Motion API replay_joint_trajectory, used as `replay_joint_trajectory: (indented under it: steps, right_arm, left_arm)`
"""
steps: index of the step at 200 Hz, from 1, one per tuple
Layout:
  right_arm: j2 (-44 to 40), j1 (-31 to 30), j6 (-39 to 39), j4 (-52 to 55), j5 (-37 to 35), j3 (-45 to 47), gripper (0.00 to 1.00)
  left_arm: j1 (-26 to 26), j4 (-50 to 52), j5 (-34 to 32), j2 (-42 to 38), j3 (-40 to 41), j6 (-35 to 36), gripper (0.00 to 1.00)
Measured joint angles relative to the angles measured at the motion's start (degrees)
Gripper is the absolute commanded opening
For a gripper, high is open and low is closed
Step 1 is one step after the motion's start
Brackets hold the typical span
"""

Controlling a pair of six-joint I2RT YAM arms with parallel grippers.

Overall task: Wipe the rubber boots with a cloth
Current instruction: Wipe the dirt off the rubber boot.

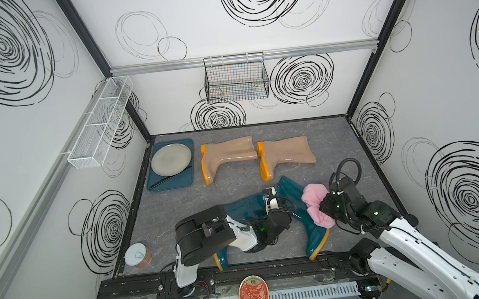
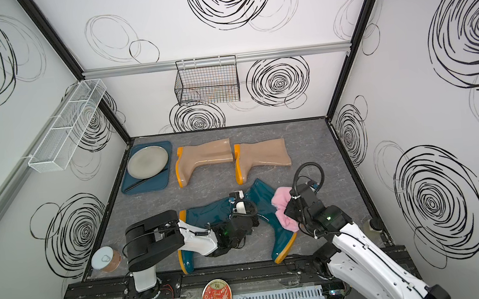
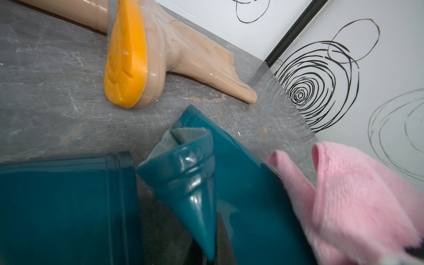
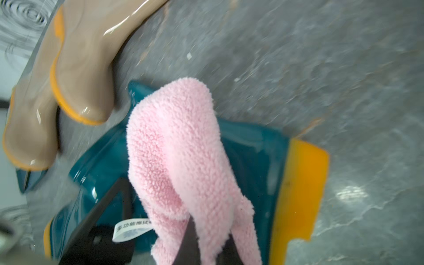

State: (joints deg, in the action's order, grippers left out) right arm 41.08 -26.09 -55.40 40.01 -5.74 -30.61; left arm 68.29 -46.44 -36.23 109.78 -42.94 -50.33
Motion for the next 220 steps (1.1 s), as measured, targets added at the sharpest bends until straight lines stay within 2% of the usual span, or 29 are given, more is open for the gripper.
replay_joint_trajectory:
  steps: [22, 34, 59, 78, 87, 109, 136, 158, 169, 192, 220]
  right_arm:
    - [2.9, 9.6, 3.5, -2.8, 3.8, 3.8, 0.00]
    - [4.4, 12.8, 5.2, -4.9, 5.7, 3.7, 0.00]
    - [7.1, 23.9, 8.4, -8.5, 7.1, 3.9, 0.00]
    - [8.5, 29.6, 11.1, -10.2, 8.3, 4.5, 0.00]
    - [9.0, 30.3, 12.1, -10.3, 9.2, 4.3, 0.00]
    - [10.1, 27.2, 13.5, -8.7, 11.7, 1.3, 0.00]
    - [8.3, 13.0, 11.3, -7.3, 11.0, -4.4, 0.00]
    - [4.3, 3.3, 7.6, -9.5, 9.9, -2.3, 0.00]
    - [3.2, 1.3, 6.1, -11.5, 9.9, 1.1, 0.00]
    - [6.6, 2.3, 4.7, -14.8, 10.5, 7.1, 0.00]
    - [13.6, 3.2, 4.9, -17.9, 11.9, 7.1, 0.00]
  left_arm:
    - [0.0, 0.0, 0.2, -0.7, 0.0, 0.2, 0.00]
    - [0.0, 0.0, 0.3, -0.9, 0.0, 0.2, 0.00]
    - [0.2, 0.0, 0.6, -0.9, 0.0, 0.2, 0.00]
    - [0.3, 0.0, 0.6, -0.9, 0.0, 0.4, 0.00]
    - [0.4, 0.0, 0.6, -0.9, 0.0, 0.4, 0.00]
    - [0.4, 0.0, 0.5, -0.9, 0.0, 0.4, 0.00]
    - [0.4, 0.0, 0.6, -0.9, 0.0, 0.5, 0.00]
    - [0.4, -0.1, 0.7, -0.9, 0.0, 0.4, 0.00]
    - [0.4, -0.1, 1.0, -0.9, 0.0, 0.4, 0.08]
    - [0.3, 0.0, 1.5, -0.9, 0.0, 0.7, 0.23]
    - [0.2, -0.1, 2.4, -1.0, 0.4, 0.6, 0.44]
